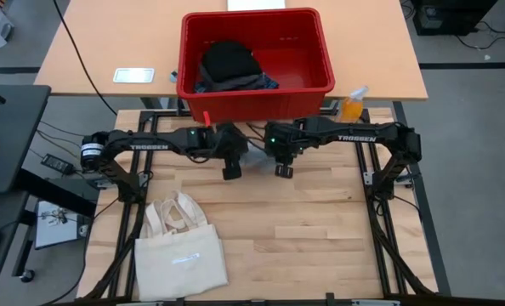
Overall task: Fold laundry
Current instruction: Remove the gray t-shirt from the red organizer bin
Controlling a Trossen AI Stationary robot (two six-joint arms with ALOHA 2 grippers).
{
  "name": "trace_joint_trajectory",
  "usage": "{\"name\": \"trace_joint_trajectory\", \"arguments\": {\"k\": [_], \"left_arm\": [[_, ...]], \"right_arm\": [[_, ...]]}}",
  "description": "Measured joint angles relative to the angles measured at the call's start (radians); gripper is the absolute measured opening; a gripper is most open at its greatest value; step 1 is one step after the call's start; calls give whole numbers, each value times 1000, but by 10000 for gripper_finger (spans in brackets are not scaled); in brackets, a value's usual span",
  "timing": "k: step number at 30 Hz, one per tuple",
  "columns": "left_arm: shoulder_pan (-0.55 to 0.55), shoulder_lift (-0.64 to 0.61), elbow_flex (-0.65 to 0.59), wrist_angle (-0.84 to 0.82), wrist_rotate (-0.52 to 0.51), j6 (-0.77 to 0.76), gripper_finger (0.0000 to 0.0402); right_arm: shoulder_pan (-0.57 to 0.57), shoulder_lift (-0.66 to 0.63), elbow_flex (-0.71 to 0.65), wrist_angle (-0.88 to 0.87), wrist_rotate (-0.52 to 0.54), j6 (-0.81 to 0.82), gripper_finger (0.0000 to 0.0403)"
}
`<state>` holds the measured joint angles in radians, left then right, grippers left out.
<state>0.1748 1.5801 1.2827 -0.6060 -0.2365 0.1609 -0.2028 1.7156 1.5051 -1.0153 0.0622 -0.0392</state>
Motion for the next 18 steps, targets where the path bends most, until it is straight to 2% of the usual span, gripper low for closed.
{"name": "trace_joint_trajectory", "arguments": {"k": [6, 13, 15, 18], "left_arm": [[-65, 18, 0, -12, 29, -99, 40], [-120, 36, 1, -66, 29, -141, 45], [-133, 39, 1, -72, 29, -178, 48], [-161, 39, 1, -84, 29, -223, 69]], "right_arm": [[46, 0, -37, -14, -26, 36, 87], [88, 0, -37, 11, 64, 5, 89], [92, 0, -37, 14, 72, -24, 97], [91, 0, -37, 29, 29, -49, 122]]}}
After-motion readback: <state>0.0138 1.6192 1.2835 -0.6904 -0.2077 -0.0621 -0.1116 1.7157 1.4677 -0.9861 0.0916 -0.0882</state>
